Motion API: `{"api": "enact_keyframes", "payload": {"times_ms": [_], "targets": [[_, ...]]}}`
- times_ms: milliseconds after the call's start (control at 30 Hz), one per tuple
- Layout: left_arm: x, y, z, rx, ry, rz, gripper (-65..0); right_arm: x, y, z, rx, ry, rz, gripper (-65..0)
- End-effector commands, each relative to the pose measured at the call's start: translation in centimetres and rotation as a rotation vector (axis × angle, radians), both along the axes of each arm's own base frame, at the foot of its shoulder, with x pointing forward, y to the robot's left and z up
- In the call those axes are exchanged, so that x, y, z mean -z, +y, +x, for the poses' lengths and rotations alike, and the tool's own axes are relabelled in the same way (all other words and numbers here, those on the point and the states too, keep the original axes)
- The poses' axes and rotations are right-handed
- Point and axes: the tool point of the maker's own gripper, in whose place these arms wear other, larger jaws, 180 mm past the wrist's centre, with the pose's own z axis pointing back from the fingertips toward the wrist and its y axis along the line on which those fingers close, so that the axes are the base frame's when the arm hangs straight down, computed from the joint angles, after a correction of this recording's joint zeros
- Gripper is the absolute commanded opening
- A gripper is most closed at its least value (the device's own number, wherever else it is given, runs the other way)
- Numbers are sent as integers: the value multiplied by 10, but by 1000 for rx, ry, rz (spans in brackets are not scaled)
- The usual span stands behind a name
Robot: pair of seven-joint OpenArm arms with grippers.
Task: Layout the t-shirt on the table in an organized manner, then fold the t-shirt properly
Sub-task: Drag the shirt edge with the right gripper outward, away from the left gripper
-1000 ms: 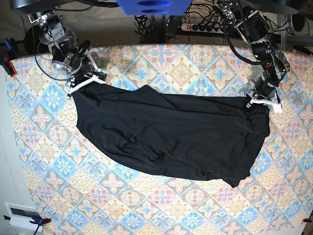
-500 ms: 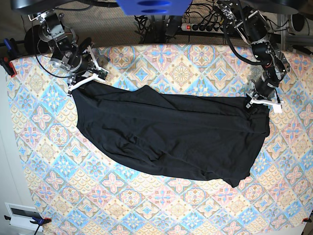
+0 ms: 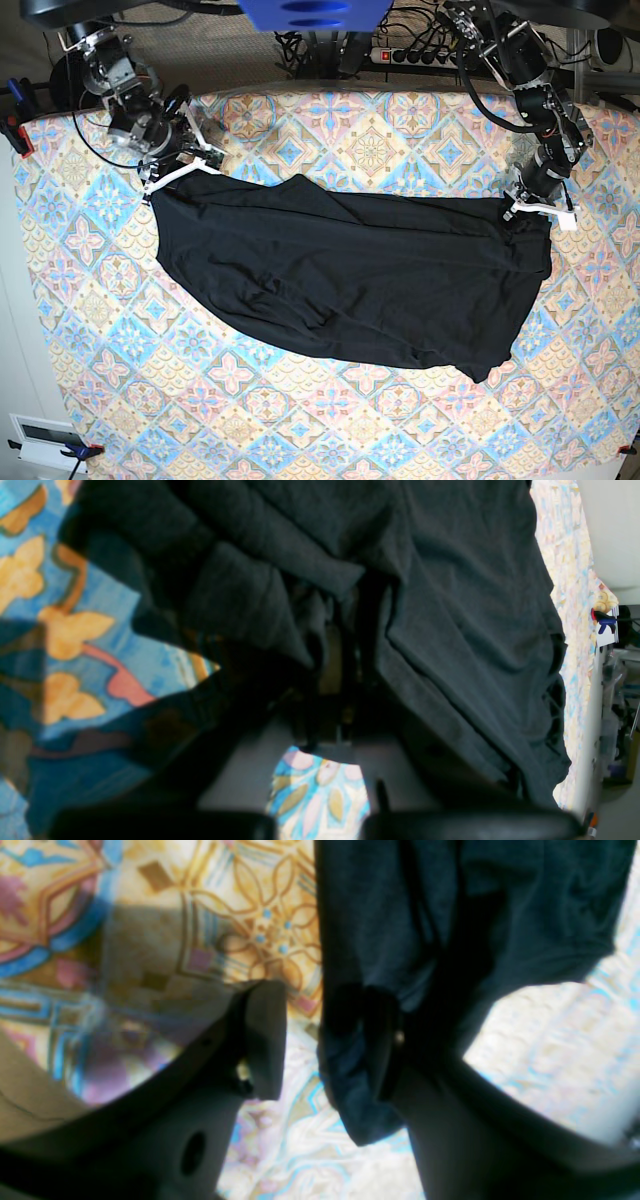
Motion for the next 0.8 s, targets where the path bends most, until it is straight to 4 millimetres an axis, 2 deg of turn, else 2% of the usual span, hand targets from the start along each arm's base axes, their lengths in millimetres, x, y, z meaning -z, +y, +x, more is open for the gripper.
{"api": "enact_keyframes", "payload": {"times_ms": [0,100,200,333,467,633,767], "targets": [[3,-1,-4,22,36,8,-650,-17,-4,7,12,-55,15,-421],[3,-1,-4,22,36,8,-650,-33,-16,4,152,-74,121,-421],[3,-1,-4,23,37,7,-650,-56,-41,15,347,-130,281,-421],[3,-1,-4,23,37,7,-650,-74,-63,12,503,-117,452,-420],[3,-1,-4,23,37,7,-650,-70,-84,-2,680,-45,619,-420],[3,-1,-4,24,38,6,-650,-48,-79,-12,778,68,822,-420],[4,-1,-5,24,39,6,-650,-44,-72,-13,805,103,930,-398]]}}
